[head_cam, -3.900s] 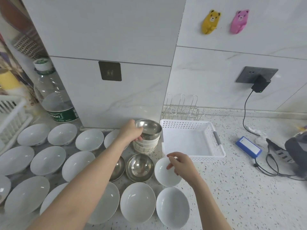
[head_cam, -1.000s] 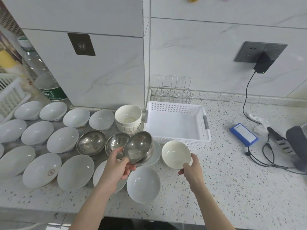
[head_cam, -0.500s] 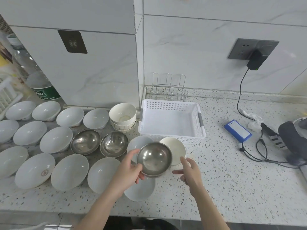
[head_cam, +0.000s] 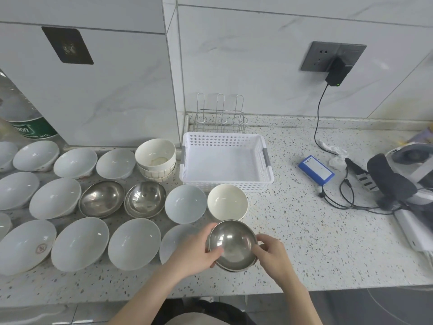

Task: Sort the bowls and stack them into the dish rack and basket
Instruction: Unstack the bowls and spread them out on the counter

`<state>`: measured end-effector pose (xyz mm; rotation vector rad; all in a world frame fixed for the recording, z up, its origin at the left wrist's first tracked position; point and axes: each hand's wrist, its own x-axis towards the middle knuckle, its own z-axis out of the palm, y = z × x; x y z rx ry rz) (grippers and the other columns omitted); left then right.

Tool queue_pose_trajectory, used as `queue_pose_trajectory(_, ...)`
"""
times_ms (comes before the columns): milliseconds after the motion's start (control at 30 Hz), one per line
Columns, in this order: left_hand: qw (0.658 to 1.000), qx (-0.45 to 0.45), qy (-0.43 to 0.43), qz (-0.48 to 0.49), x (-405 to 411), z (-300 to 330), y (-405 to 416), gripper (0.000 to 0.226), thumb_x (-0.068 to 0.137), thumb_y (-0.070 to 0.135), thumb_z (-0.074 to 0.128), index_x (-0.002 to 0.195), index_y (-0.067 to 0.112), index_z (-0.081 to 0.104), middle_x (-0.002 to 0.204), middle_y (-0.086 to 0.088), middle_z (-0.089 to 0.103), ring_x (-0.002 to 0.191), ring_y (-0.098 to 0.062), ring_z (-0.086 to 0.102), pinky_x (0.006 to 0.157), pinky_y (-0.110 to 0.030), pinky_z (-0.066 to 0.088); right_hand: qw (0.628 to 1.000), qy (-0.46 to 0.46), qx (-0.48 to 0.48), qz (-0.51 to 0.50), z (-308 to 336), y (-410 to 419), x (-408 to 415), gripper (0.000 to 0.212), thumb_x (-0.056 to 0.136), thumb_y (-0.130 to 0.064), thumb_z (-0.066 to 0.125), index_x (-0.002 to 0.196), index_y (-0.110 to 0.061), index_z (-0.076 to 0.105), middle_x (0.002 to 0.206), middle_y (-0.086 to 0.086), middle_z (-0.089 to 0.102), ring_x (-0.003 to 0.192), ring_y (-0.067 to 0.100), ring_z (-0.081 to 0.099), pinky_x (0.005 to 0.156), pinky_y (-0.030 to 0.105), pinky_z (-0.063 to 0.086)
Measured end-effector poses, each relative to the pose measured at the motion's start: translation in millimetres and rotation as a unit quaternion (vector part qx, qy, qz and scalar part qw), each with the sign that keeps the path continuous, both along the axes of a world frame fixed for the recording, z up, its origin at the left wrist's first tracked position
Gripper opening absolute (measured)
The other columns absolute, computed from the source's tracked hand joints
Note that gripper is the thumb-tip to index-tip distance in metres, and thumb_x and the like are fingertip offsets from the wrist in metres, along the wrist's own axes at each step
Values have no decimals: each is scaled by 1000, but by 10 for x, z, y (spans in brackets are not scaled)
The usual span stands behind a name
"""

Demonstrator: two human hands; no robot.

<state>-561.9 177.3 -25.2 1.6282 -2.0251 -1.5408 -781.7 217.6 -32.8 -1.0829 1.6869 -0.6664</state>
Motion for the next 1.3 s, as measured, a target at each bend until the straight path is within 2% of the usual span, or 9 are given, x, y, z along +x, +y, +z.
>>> queue_pose_trajectory(100, 997, -14, -63, -49, -15, -16, 32, 91, 74, 65, 64, 148, 38, 18, 98, 16, 62, 81, -1, 62, 66, -18, 47, 1000, 19, 15, 11, -36, -1, -1, 14, 85, -11, 57, 77, -14, 68, 42, -3, 52, 37, 5, 39, 45, 23, 30)
queue_pose_trajectory(200, 992, -22, -102, -76, -35, -2, 64, 103, 67, 64, 72, 148, 37, 15, 80, 16, 50, 71, 1, 53, 55, -15, 33, 999, 36, 19, 22, -84, 16, 4, 16, 85, -11, 56, 75, -17, 67, 43, -5, 51, 39, 3, 42, 46, 24, 32)
queue_pose_trajectory(333, 984, -27, -148, -92, -68, 21, 72, 107, 68, 57, 77, 148, 36, 9, 75, 9, 52, 64, -2, 54, 52, -20, 38, 999, 41, 22, 24, -137, 31, -9, 15, 86, -12, 55, 79, -18, 67, 42, -6, 49, 42, 11, 34, 46, 28, 30)
queue_pose_trajectory(533, 972, -36, -205, -105, -142, 42, 94, 107, 76, 47, 75, 152, 31, 1, 83, -2, 64, 78, -19, 68, 62, -33, 53, 999, 39, 20, 31, -168, 14, 2, 17, 88, -16, 54, 92, -25, 69, 42, -7, 48, 43, 11, 32, 43, 24, 29)
queue_pose_trajectory(833, 967, -58, -226, -106, -176, 31, 98, 99, 82, 41, 71, 154, 26, 3, 92, -6, 70, 79, -20, 70, 70, -38, 59, 997, 51, 34, 42, -231, 16, -4, 18, 91, -21, 53, 102, -28, 66, 41, -9, 42, 40, 8, 30, 44, 23, 28)
queue_pose_trajectory(933, 977, -43, -191, -87, -137, -2, 87, 98, 83, 42, 69, 155, 27, 3, 90, -4, 70, 78, -17, 71, 70, -38, 60, 995, 76, 53, 38, -209, 16, 2, 22, 92, -37, 53, 109, -27, 63, 50, -11, 56, 47, 8, 48, 53, 27, 42)
queue_pose_trajectory(1000, 987, -33, -148, -55, -89, -1, 66, 90, 87, 47, 63, 155, 29, 6, 84, 3, 70, 72, -9, 70, 65, -31, 57, 989, 130, 61, 21, -177, 8, -15, 34, 91, -50, 51, 116, -29, 60, 68, -3, 71, 66, 10, 65, 68, 31, 53)
queue_pose_trajectory(1167, 993, -52, -41, 94, 174, 62, -181, 31, 93, 44, 54, 123, 33, 57, 64, 10, 69, 58, 5, 59, 61, -23, 45, 973, 220, 14, -70, -17, -126, -55, 44, 93, -53, 46, 126, -25, 56, 85, -10, 64, 76, 8, 61, 62, 30, 49)
queue_pose_trajectory(1300, 960, -9, 91, 264, 493, 119, -524, 14, 93, 31, 57, 100, 20, 61, 64, 1, 73, 35, -5, 44, 39, -19, 38, 976, 191, -30, -100, 120, -313, 50, 42, 93, -48, 49, 128, -25, 56, 95, -6, 65, 86, 9, 60, 72, 34, 48)
